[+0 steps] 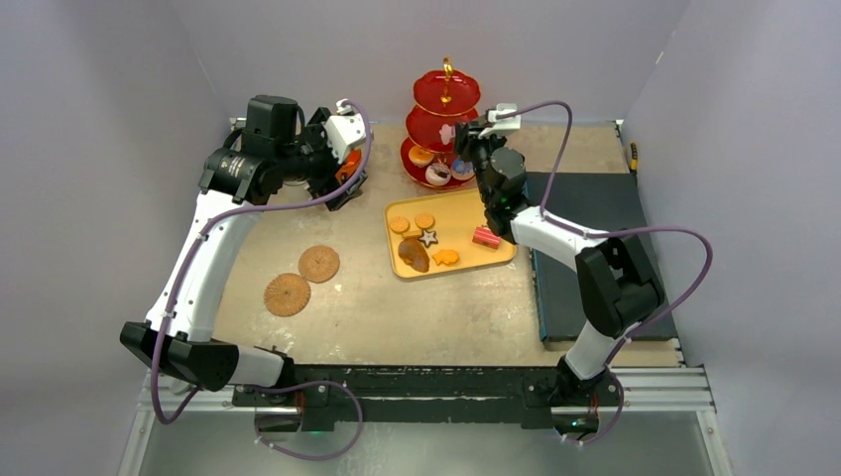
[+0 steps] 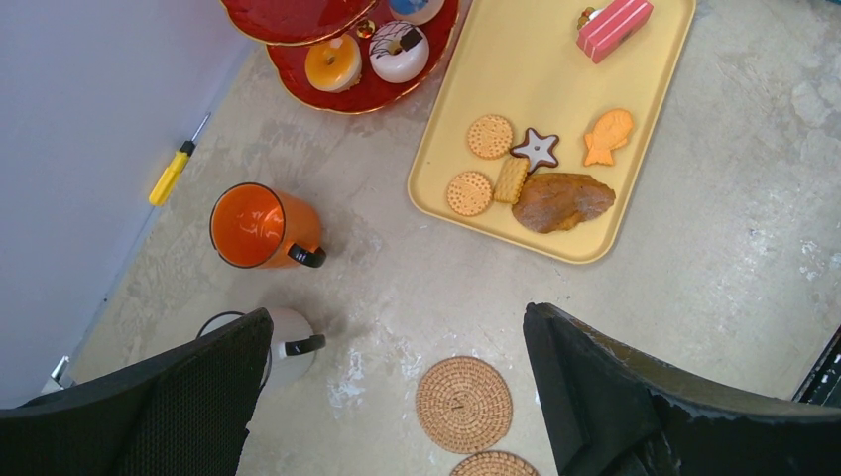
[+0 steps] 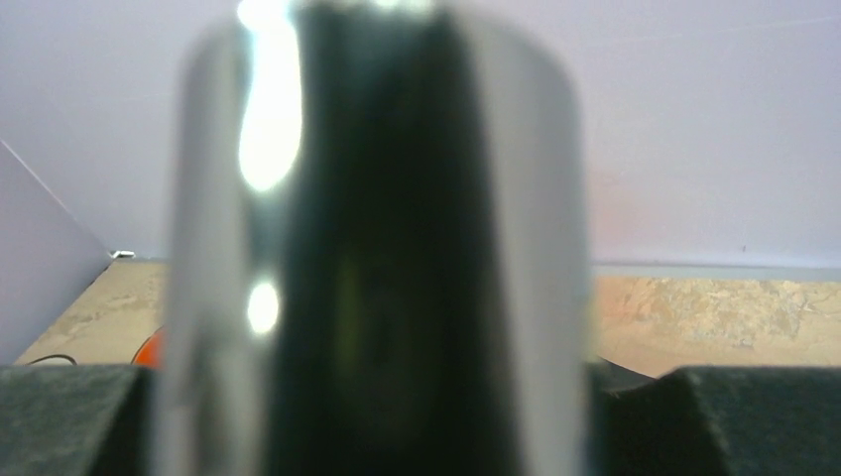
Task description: Serve the afternoon tea
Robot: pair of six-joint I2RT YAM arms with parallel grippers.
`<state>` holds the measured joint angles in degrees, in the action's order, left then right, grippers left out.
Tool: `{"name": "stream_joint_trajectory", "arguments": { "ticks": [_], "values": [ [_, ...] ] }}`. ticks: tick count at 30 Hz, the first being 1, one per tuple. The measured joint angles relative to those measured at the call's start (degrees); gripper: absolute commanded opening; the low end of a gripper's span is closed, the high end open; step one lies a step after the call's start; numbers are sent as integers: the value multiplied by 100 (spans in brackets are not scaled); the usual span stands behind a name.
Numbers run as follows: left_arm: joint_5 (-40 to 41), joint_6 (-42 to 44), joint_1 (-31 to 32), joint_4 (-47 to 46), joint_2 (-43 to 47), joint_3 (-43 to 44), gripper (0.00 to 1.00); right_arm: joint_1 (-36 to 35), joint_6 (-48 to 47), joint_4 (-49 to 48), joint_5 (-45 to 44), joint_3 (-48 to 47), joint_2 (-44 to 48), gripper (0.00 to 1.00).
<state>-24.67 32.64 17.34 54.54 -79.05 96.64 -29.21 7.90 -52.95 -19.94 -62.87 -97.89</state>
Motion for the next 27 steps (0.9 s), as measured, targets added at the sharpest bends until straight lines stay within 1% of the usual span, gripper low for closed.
{"name": "stream_joint_trajectory", "arguments": {
  "ticks": [5, 12, 16, 18, 23, 26, 27],
  "values": [
    [-2, -2, -2, -2, 0, 0, 98, 11, 0, -74, -4, -11, -61, 42],
    [-4, -4, -2, -2, 0, 0, 98, 37, -74, -179, -17, -221, -514, 58],
    [-2, -4, -2, -2, 0, 0, 99, 37, -181, -192, -63, -221, -586, 64],
    [-2, -7, 0, -2, 0, 0, 99, 37, -243, -291, -127, -221, -581, 66],
    [-4, -46, -2, -2, 0, 0, 99, 35, -306, -400, -155, -70, -409, 64],
    [-2, -48, -2, -2, 0, 0, 99, -7, -319, -387, -140, 317, -20, 64],
    [-2, -48, -2, -2, 0, 0, 99, -68, -352, -393, -136, 549, 243, 64]
  ]
}}
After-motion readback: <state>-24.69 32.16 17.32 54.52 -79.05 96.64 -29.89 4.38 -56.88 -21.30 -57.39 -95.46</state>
